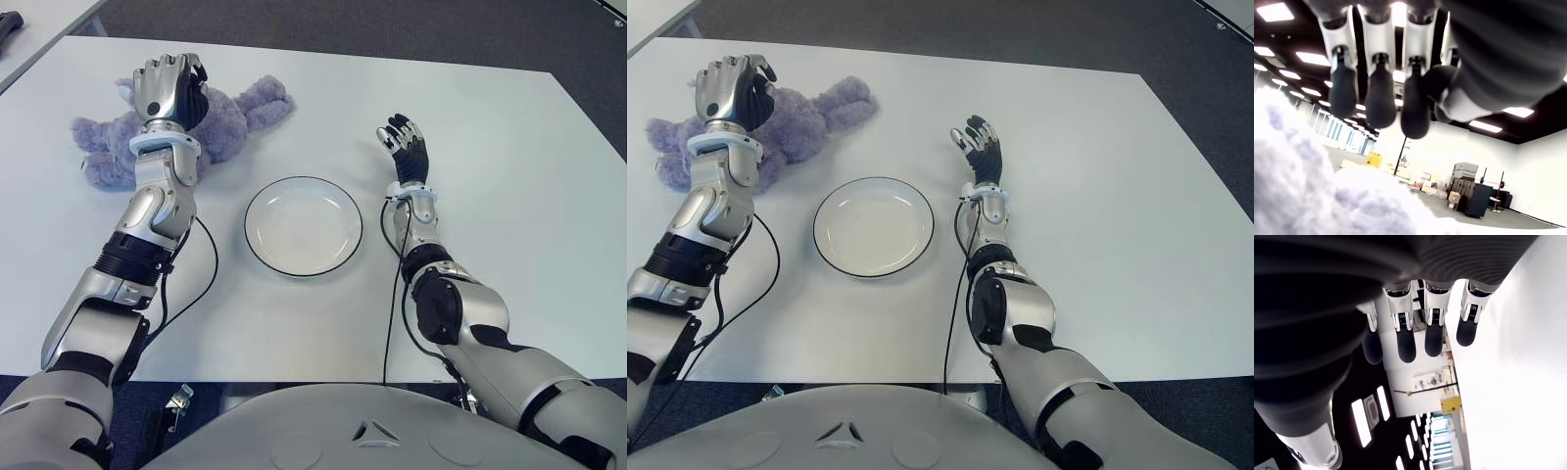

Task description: Put the doll into the plate.

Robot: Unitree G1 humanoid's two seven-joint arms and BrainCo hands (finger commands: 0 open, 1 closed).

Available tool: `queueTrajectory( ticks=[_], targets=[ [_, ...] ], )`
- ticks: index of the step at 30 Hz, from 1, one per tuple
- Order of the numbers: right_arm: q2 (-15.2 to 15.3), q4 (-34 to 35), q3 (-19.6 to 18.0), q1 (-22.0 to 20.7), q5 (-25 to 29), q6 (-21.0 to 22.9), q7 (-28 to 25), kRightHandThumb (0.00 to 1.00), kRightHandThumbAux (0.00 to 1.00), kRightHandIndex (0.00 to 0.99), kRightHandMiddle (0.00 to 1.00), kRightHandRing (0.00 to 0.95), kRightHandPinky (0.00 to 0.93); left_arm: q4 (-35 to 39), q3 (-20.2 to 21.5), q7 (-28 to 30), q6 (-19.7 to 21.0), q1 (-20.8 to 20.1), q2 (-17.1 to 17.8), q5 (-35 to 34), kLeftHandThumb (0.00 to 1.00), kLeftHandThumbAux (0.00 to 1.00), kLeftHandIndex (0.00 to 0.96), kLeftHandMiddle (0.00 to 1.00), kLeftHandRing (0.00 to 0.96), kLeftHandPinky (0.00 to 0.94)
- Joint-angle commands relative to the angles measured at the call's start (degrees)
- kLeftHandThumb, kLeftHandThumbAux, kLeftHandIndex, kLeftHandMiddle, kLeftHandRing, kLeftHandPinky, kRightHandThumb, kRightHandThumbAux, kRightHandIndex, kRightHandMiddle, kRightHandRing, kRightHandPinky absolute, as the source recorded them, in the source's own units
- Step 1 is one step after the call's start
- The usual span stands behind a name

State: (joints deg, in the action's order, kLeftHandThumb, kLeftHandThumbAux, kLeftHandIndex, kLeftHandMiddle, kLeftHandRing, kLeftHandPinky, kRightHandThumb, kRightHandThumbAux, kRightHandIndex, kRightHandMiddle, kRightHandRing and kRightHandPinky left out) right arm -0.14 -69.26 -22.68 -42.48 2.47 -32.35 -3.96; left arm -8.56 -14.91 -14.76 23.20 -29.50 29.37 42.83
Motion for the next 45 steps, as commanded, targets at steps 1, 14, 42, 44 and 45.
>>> queueTrajectory(
  ticks=[1, 14, 42, 44, 45],
  targets=[
    [-2.23, -7.33, -0.92, 13.51, 1.39, 2.88, 0.58, 0.136, 0.751, 0.182, 0.178, 0.121, 0.112, 2.52, -1.34, 3.81, 1.93, 3.21, -1.26, 1.74, 0.734, 0.691, 0.445, 0.697, 0.695, 0.592],
    [-2.25, -7.37, -0.79, 13.47, 1.19, 2.82, 0.94, 0.145, 0.756, 0.194, 0.193, 0.134, 0.128, 2.9, -1.44, 2.0, 0.86, 3.19, -1.26, 4.32, 0.73, 0.691, 0.444, 0.737, 0.75, 0.761],
    [-2.32, -7.41, -1.1, 13.27, 1.54, 2.73, 0.32, 0.134, 0.778, 0.17, 0.178, 0.125, 0.121, -16.33, -3.28, -3.43, 0.21, -3.95, -0.21, 10.84, 0.365, 0.293, 0.059, 0.157, 0.195, 0.207],
    [-2.3, -7.42, -1.01, 13.28, 1.42, 2.74, 0.44, 0.129, 0.78, 0.17, 0.177, 0.124, 0.116, -17.93, -3.18, -3.05, -0.8, -4.65, -0.09, 10.23, 0.368, 0.286, 0.041, 0.112, 0.143, 0.144],
    [-2.28, -7.42, -0.95, 13.28, 1.34, 2.75, 0.53, 0.129, 0.78, 0.167, 0.176, 0.124, 0.124, -18.87, -3.1, -3.02, -1.33, -5.05, -0.06, 9.93, 0.367, 0.282, 0.025, 0.077, 0.11, 0.115]
  ],
)
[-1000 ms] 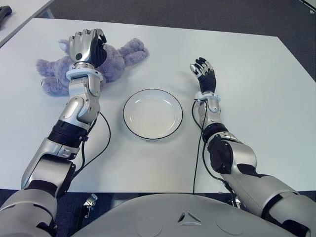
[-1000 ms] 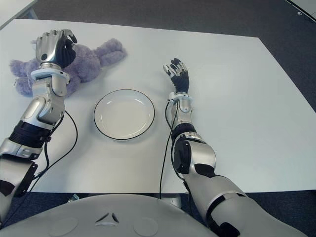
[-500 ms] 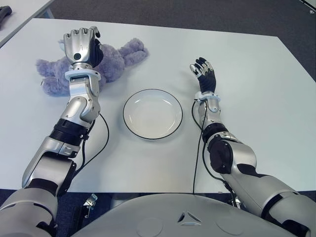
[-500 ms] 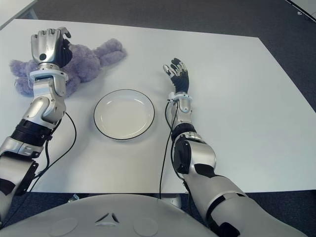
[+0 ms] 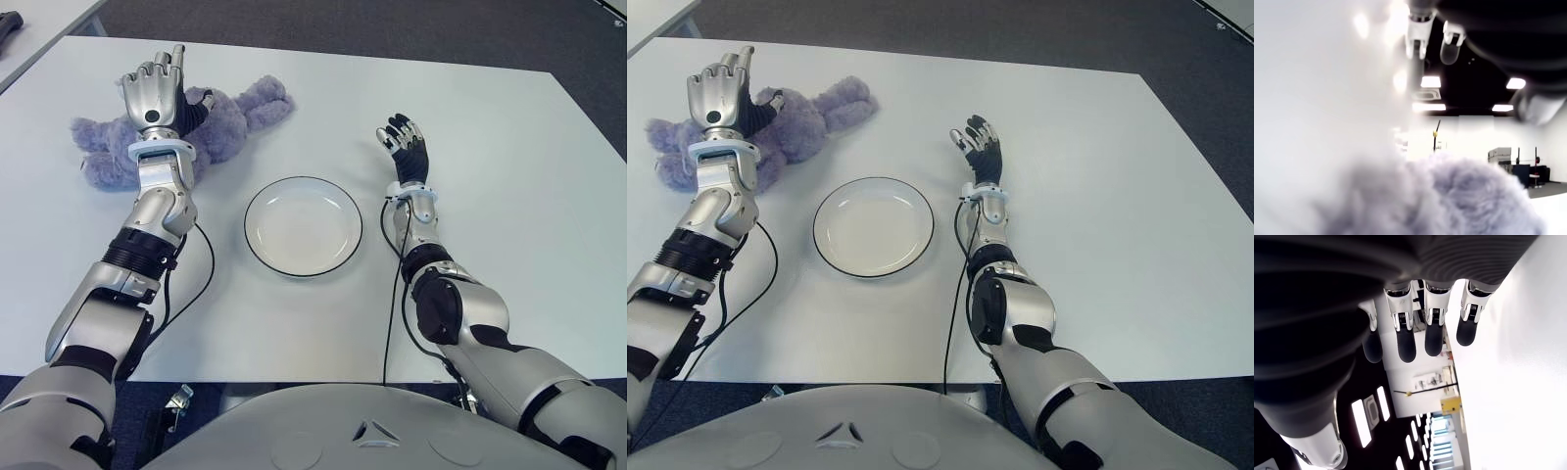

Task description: Put the doll into the plate.

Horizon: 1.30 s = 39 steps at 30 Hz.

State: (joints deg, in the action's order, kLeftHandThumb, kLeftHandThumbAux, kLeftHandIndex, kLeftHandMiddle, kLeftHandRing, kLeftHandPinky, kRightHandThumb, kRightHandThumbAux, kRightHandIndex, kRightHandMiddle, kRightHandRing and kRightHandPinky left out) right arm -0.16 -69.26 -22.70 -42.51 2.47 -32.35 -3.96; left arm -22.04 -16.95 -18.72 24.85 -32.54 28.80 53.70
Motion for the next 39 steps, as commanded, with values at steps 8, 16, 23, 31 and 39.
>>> queueTrajectory(
  ticks=[8, 16, 23, 31, 39],
  targets=[
    [-2.21, -7.44, -0.76, 13.38, 1.12, 2.72, 0.76, 0.137, 0.784, 0.166, 0.175, 0.127, 0.137, -12.89, -0.41, 0.48, -7.36, -5.02, 0.56, -3.27, 0.349, 0.269, 0.0, 0.001, 0.026, 0.035],
    [-2.13, -7.46, -0.62, 13.41, 0.99, 2.84, 0.91, 0.135, 0.758, 0.166, 0.175, 0.123, 0.128, -18.6, -0.32, 0.06, -10.59, -6.94, 0.64, -5.07, 0.335, 0.258, 0.0, 0.0, 0.0, 0.0],
    [-2.15, -7.44, -0.91, 13.42, 1.37, 2.76, 0.33, 0.138, 0.757, 0.171, 0.181, 0.126, 0.121, -22.39, -0.29, 1.43, -11.42, -8.19, 0.41, -6.64, 0.32, 0.224, 0.0, 0.0, 0.0, 0.01],
    [-2.13, -7.44, -0.83, 13.38, 1.29, 2.87, 0.35, 0.145, 0.752, 0.171, 0.177, 0.125, 0.125, -26.19, -0.93, 4.01, -13.52, -9.86, 0.55, -8.18, 0.293, 0.21, 0.0, 0.0, 0.0, 0.005],
    [-2.08, -7.42, -0.68, 13.49, 1.11, 2.57, 0.55, 0.142, 0.758, 0.169, 0.181, 0.13, 0.128, -31.09, -1.04, 5.8, -17.05, -11.63, -0.48, -10.42, 0.281, 0.208, 0.0, 0.0, 0.0, 0.0]
  ],
)
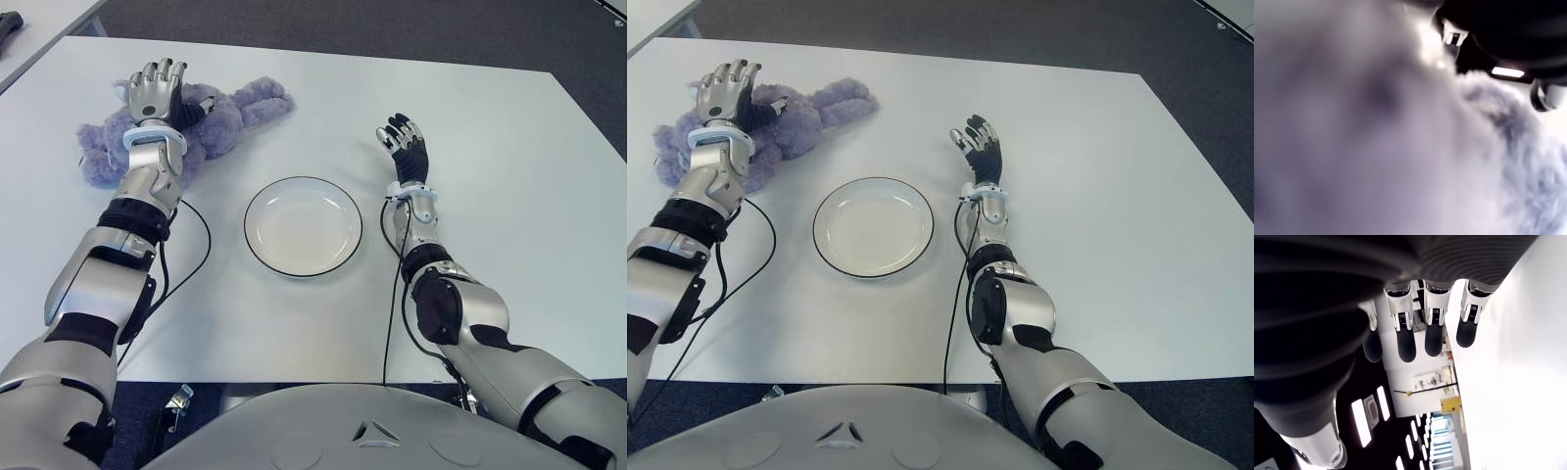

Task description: Put the doll into the plate.

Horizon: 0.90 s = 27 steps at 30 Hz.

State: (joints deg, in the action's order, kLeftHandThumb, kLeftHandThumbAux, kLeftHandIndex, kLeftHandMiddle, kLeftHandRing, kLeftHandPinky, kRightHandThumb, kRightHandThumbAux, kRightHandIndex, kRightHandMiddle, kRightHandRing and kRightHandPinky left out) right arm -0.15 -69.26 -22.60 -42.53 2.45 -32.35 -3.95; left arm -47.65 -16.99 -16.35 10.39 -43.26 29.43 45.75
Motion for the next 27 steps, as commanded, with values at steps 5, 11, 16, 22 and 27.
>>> queueTrajectory(
  ticks=[5, 11, 16, 22, 27],
  targets=[
    [-2.11, -7.42, -0.72, 13.53, 1.06, 2.49, 0.7, 0.134, 0.761, 0.169, 0.183, 0.133, 0.129, -8.54, -1.25, 3.72, -4.38, -1.87, -1.82, -3.27, 0.276, 0.2, 0.0, 0.0, 0.0, 0.002],
    [-2.23, -7.39, -0.87, 13.56, 1.25, 2.34, 0.55, 0.135, 0.768, 0.172, 0.187, 0.135, 0.134, -11.22, -1.57, 3.68, -5.87, -2.66, -2.25, -3.86, 0.272, 0.2, 0.0, 0.0, 0.0, 0.034],
    [-2.29, -7.37, -0.95, 13.62, 1.36, 2.27, 0.42, 0.134, 0.765, 0.176, 0.185, 0.135, 0.133, -13.63, -1.4, 3.53, -7.66, -3.11, -2.83, -4.8, 0.289, 0.193, 0.0, 0.0, 0.0, 0.065],
    [-2.31, -7.32, -0.82, 13.7, 1.23, 2.17, 0.57, 0.132, 0.766, 0.176, 0.181, 0.131, 0.123, -15.62, -0.81, 4.63, -9.23, -3.68, -4.24, -6.59, 0.317, 0.211, 0.0, 0.0, 0.003, 0.082],
    [-2.26, -7.31, -0.53, 13.74, 0.91, 2.25, 1.12, 0.139, 0.765, 0.176, 0.178, 0.13, 0.131, -16.65, -0.43, 5.83, -10.91, -3.9, -5.82, -8.58, 0.32, 0.217, 0.0, 0.0, 0.0, 0.074]
  ],
)
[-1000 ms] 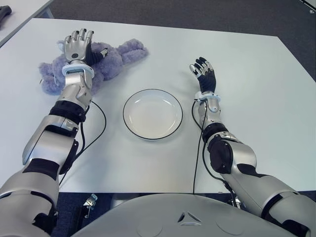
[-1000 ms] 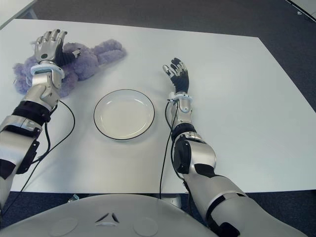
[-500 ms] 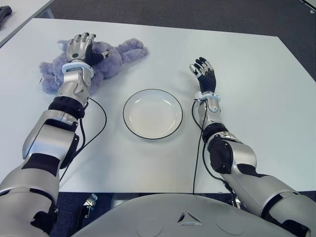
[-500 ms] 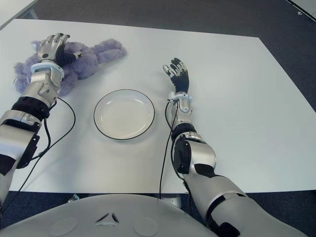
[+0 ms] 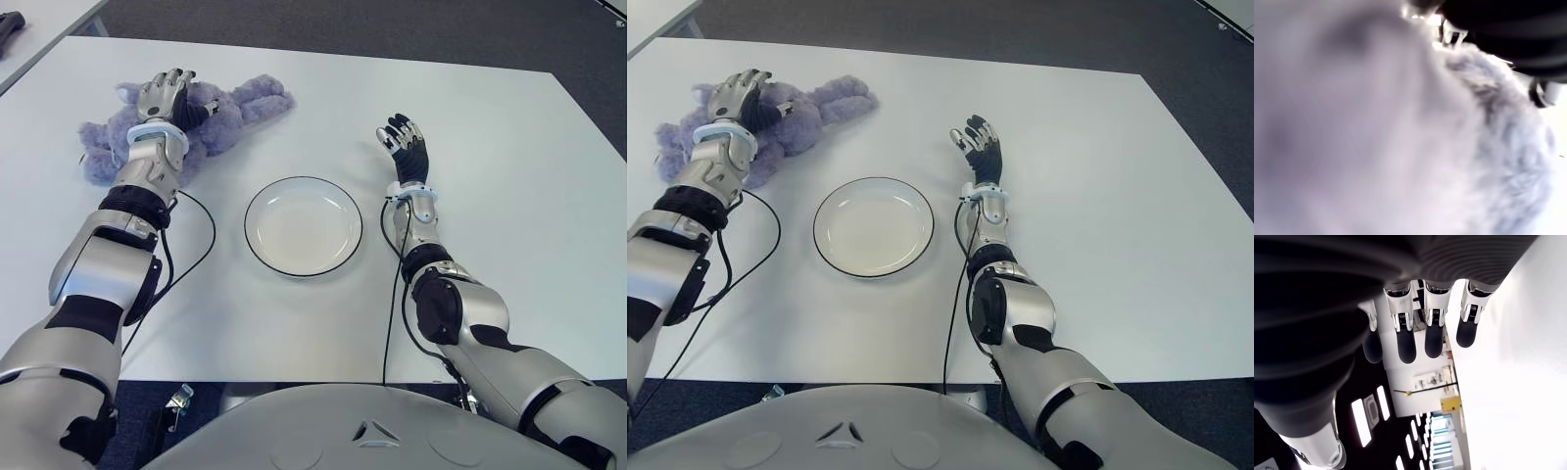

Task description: Put the doll into the plate.

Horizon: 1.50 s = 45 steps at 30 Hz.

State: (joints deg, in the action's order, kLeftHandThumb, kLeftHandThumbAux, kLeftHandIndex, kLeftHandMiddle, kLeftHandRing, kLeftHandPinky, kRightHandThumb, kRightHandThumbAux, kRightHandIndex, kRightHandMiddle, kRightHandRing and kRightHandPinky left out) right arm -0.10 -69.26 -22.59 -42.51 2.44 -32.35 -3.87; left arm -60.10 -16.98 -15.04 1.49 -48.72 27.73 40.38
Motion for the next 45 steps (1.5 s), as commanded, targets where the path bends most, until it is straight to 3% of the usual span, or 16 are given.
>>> queueTrajectory(
  ticks=[1, 16, 22, 37, 45],
  targets=[
    [-2.31, -7.31, -0.54, 13.73, 0.91, 2.25, 1.05, 0.14, 0.765, 0.176, 0.178, 0.13, 0.131, -4.33, -0.49, 4.6, -2.17, 1.5, -4.23, -3.39, 0.32, 0.217, 0.0, 0.0, 0.0, 0.073],
    [-2.64, -7.23, -0.06, 13.74, 0.58, 1.9, 2.17, 0.171, 0.774, 0.175, 0.179, 0.134, 0.143, -1.79, -0.3, 13.19, -2.19, 1.03, -6.73, -7.96, 0.287, 0.266, 0.0, 0.0, 0.04, 0.076],
    [-2.99, -7.14, -0.44, 13.79, 1.16, 1.49, 1.8, 0.216, 0.791, 0.186, 0.184, 0.141, 0.156, -8.49, -1.02, 11.66, -4.09, 1.0, -7.18, -7.16, 0.282, 0.257, 0.0, 0.0, 0.039, 0.084],
    [-3.27, -7.04, -1.04, 13.97, 1.79, 1.02, 1.39, 0.252, 0.811, 0.189, 0.197, 0.159, 0.18, -10.82, -1.78, 11.7, -3.56, 0.71, -7.09, -6.41, 0.34, 0.208, 0.0, 0.03, 0.041, 0.03],
    [-3.3, -6.99, -1.15, 14.0, 1.91, 0.81, 1.13, 0.243, 0.8, 0.183, 0.185, 0.147, 0.167, -12.22, -1.5, 11.31, -3.42, 1.07, -6.82, -6.52, 0.42, 0.247, 0.0, 0.059, 0.055, 0.026]
  ],
)
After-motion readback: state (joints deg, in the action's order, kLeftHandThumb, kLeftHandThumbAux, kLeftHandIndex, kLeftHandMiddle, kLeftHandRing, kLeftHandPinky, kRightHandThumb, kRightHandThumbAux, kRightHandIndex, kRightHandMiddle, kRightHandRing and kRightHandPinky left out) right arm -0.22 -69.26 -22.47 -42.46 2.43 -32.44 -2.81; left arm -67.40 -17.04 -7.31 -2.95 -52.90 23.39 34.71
